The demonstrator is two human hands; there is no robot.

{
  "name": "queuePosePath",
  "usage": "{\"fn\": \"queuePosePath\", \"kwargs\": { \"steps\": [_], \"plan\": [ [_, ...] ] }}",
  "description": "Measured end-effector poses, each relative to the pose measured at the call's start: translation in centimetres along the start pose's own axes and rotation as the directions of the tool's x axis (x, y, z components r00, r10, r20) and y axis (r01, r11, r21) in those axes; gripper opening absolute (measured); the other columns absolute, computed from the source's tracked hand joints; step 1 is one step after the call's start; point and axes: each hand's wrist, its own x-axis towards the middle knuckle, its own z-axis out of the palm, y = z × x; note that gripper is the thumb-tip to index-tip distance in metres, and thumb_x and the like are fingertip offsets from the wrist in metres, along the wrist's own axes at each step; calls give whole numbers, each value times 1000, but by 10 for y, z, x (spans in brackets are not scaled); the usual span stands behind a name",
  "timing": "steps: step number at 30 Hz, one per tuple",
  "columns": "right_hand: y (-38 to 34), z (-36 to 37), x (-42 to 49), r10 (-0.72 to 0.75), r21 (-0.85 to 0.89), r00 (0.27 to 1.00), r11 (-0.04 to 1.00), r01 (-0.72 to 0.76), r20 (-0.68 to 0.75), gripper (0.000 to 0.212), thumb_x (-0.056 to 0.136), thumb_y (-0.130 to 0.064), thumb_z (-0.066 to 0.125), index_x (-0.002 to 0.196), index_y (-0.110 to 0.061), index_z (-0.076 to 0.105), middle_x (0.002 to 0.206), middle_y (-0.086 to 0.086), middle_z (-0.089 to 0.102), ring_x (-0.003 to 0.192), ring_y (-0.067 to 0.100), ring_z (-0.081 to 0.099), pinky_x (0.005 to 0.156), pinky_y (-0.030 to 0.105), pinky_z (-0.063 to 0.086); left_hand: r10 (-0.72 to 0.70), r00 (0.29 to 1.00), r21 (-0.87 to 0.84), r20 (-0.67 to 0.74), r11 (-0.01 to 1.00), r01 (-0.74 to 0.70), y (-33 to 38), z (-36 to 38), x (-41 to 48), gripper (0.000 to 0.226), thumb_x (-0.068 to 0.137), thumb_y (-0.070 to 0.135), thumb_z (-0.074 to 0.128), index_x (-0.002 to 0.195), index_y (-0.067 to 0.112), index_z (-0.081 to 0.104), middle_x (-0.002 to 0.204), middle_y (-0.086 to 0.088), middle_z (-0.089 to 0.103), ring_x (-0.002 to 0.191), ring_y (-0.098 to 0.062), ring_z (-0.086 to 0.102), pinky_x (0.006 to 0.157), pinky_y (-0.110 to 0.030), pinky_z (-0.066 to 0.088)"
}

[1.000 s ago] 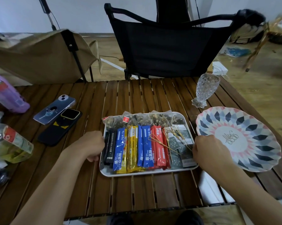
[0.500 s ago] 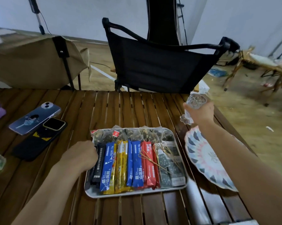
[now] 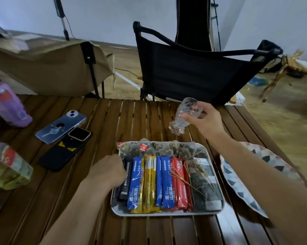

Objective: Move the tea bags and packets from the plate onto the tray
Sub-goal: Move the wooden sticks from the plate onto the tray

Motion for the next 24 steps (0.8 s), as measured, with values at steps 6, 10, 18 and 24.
{"fn": "queuePosePath", "kwargs": {
  "steps": [6,10,18,24],
  "plan": [
    [-18,40,-3,-8,-9,984,1000,10,177,80,70,-41,87,138,-23,50,120,-13,57,107,3,54,78,15,43,14,1000,-59,16,998,-13,-4,2,-1,18,102,30,49,101,14,58,85,3,59,78,-15,61,62,-29,44],
    [-20,45,1,-8,-105,980,994,29,198,80,71,-45,85,140,-23,49,134,-5,55,112,6,51,87,24,43,10,1000,-43,-3,999,-10,-4,3,1,21,102,31,49,110,13,56,90,2,56,84,-18,61,68,-30,46],
    [-23,42,-11,67,-49,967,997,-56,244,92,74,-40,84,149,-21,35,142,-2,52,130,17,50,99,31,44,12,999,6,-37,1000,-12,-5,5,-1,22,105,35,41,100,17,53,90,1,59,83,-17,61,66,-32,46],
    [-14,-12,-63,-22,-49,998,998,25,63,64,92,-34,67,148,-21,38,149,-4,45,131,8,45,110,36,42,34,979,32,-202,999,-28,-1,-1,-13,22,104,36,41,102,18,54,90,3,57,80,-15,58,65,-32,44]
  ]
}}
